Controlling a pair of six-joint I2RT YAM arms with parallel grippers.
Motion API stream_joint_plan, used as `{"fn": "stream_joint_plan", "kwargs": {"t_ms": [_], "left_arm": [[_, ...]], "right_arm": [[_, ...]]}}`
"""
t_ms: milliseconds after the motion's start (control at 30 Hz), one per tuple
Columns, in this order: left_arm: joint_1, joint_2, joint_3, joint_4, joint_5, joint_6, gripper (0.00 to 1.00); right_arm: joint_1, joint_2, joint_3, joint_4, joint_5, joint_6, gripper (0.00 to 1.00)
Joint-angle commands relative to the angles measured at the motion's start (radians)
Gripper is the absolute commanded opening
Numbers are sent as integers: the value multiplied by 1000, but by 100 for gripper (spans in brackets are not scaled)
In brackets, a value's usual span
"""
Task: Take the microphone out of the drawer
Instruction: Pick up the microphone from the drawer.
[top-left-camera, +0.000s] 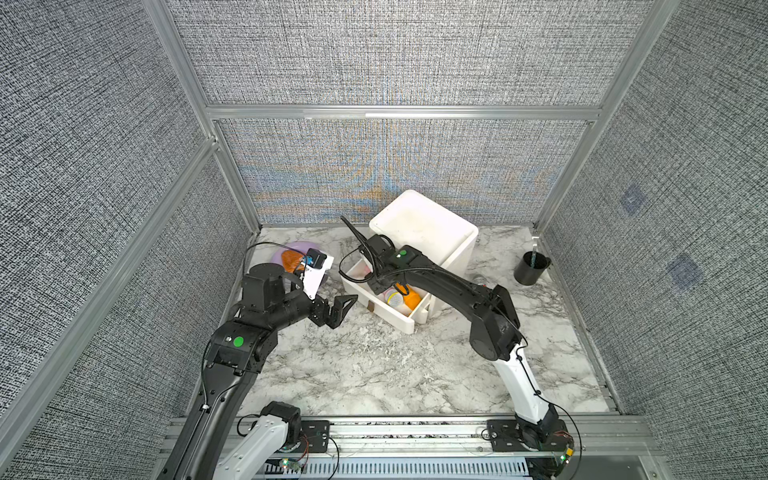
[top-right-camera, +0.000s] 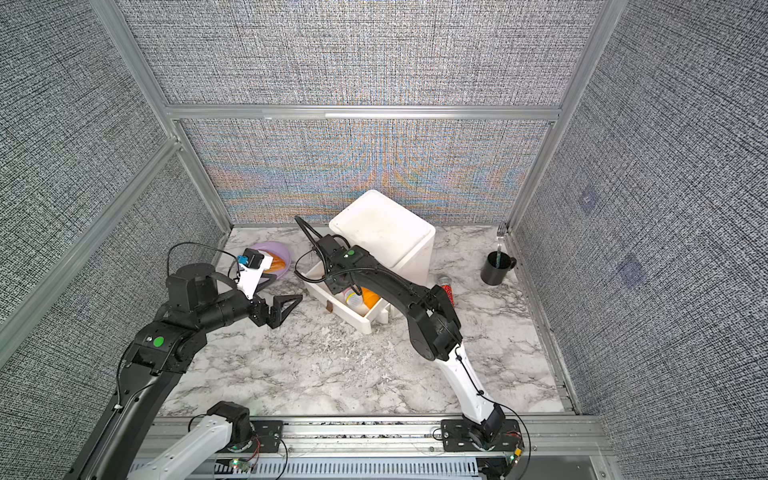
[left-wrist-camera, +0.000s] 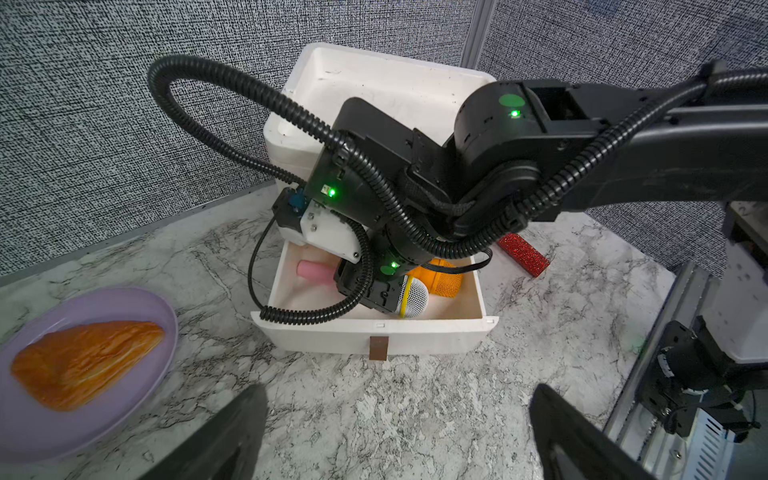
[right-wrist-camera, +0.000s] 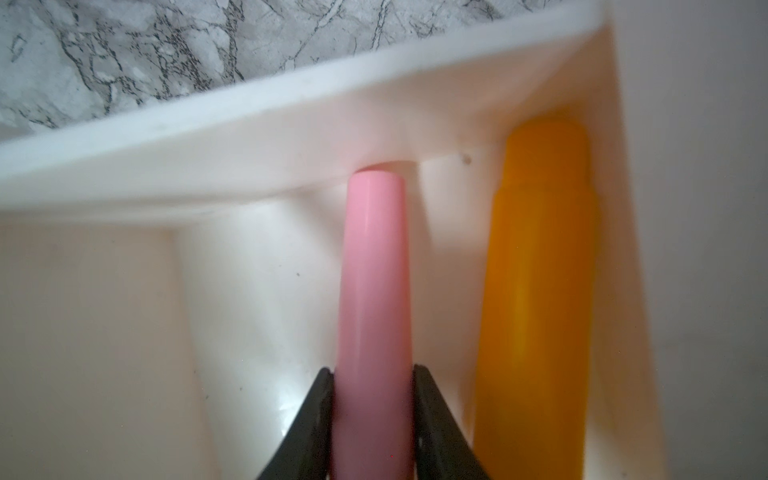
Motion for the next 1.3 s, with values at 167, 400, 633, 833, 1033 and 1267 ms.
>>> {"fn": "stream_joint_plan", "kwargs": {"t_ms": [167,400,633,833,1033,1267], "left_arm": [[5,-5,-11,33,20,-26,100],[6,-24,-24,43,18,-33,100],[6,-49,-30,50,6,-30,100],[8,-64,-27,47,8,-22,100],[14,-72,-26,41,0,-15,100],[30,-37,-13,39,3,-33,100]], "right_arm": [[-3,-66,-11,45,-1,-37,15],[-14,-119,-44,88,-70,-50,7],[-17,-201,-71,124,-131,-64,6],[-18,-285,-145,161,-185,-58,4],[-18,-397,-265,206,-221,-37,0],[-4,-553,-444,243,-250,-5,0]]}}
